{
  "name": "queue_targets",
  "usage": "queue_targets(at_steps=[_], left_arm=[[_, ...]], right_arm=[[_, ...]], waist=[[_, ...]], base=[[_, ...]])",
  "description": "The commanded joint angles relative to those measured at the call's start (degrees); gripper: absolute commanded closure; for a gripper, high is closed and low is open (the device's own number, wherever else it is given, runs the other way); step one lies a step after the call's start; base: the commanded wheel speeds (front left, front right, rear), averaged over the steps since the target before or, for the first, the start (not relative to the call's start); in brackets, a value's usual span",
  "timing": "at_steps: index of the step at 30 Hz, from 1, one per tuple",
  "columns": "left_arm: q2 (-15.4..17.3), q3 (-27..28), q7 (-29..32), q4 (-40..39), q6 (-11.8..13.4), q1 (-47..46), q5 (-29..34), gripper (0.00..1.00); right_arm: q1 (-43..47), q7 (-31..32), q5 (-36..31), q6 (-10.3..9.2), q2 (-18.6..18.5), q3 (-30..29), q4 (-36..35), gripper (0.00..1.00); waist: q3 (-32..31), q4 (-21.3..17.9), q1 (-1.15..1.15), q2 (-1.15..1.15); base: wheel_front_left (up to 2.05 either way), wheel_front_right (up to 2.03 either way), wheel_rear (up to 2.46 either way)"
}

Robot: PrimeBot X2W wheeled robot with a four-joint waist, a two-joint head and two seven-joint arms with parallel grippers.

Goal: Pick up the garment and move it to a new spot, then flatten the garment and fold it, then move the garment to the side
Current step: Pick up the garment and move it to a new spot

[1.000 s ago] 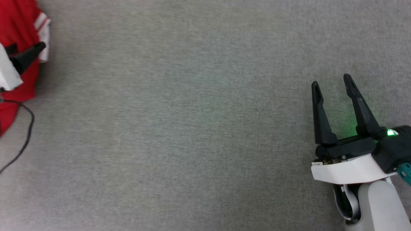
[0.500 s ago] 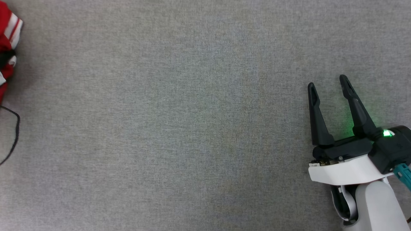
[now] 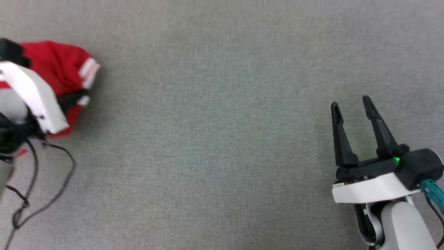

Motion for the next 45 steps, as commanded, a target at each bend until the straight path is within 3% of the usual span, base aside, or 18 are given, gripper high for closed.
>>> queue_targets(at_steps=[1, 6, 9, 15, 28, 29, 30, 37, 45], left_arm=[[-0.62, -0.38, -0.59, -1.1, -0.09, 0.95, -0.46, 1.0], [-2.77, -3.0, -3.3, -7.72, -0.09, 4.89, -2.1, 1.0], [-6.21, -4.96, -5.11, -10.11, -0.09, 6.62, -1.35, 1.0], [-15.09, -9.45, -8.63, -12.85, 2.22, 9.34, 1.11, 1.0], [-34.48, -16.26, -15.81, -2.34, 4.83, 4.4, 7.28, 1.0], [-35.64, -16.42, -17.12, -1.31, 4.79, 3.51, 8.18, 0.67], [-36.68, -16.5, -18.21, -0.24, 4.57, 3.01, 8.49, 0.0], [-39.02, -15.63, -25.19, 4.51, 2.64, 0.97, 9.51, 0.0], [-33.71, -14.48, -36.67, 6.32, 2.31, 0.94, 15.0, 0.0]], right_arm=[[0.72, -0.1, 0.34, -0.02, 0.04, -0.09, 0.14, 0.0], [1.27, -0.1, 2.19, -0.02, 0.04, -0.02, 1.07, 0.0], [1.76, -0.1, 2.86, -0.02, 0.05, 0.21, 1.47, 0.0], [2.19, -0.1, 3.89, -0.02, 0.05, 0.39, 1.58, 0.0], [2.35, -0.1, 5.59, -0.02, 0.07, 0.54, 0.89, 0.0], [2.35, -0.1, 5.68, -0.02, 0.07, 0.77, 0.88, 0.0], [2.31, -0.1, 5.73, -0.02, 0.06, 0.9, 0.9, 0.0], [2.62, -0.1, 5.77, -0.02, 0.06, -0.4, 0.91, 0.0], [3.63, -0.1, 4.16, -0.02, 0.06, -1.94, 1.54, 0.0]], waist=[[-2.6, -0.84, 0.0, 0.0], [-6.1, -2.4, 0.0, 0.0], [-7.66, -3.47, 0.0, 0.0], [-9.47, -6.68, 0.0, 0.0], [-8.43, -14.16, 0.0, 0.0], [-8.37, -14.59, 0.0, 0.0], [-8.33, -14.95, 0.0, 0.0], [-9.31, -14.45, 0.0, 0.0], [-13.93, -9.93, 0.0, 0.0]], base=[[0.0, 0.0, 0.0], [0.0, 0.0, 0.0], [0.0, 0.0, 0.0], [0.0, 0.0, 0.0], [0.0, 0.0, 0.0], [0.0, 0.0, 0.0], [0.0, 0.0, 0.0], [0.0, 0.0, 0.0], [0.0, 0.0, 0.0]])
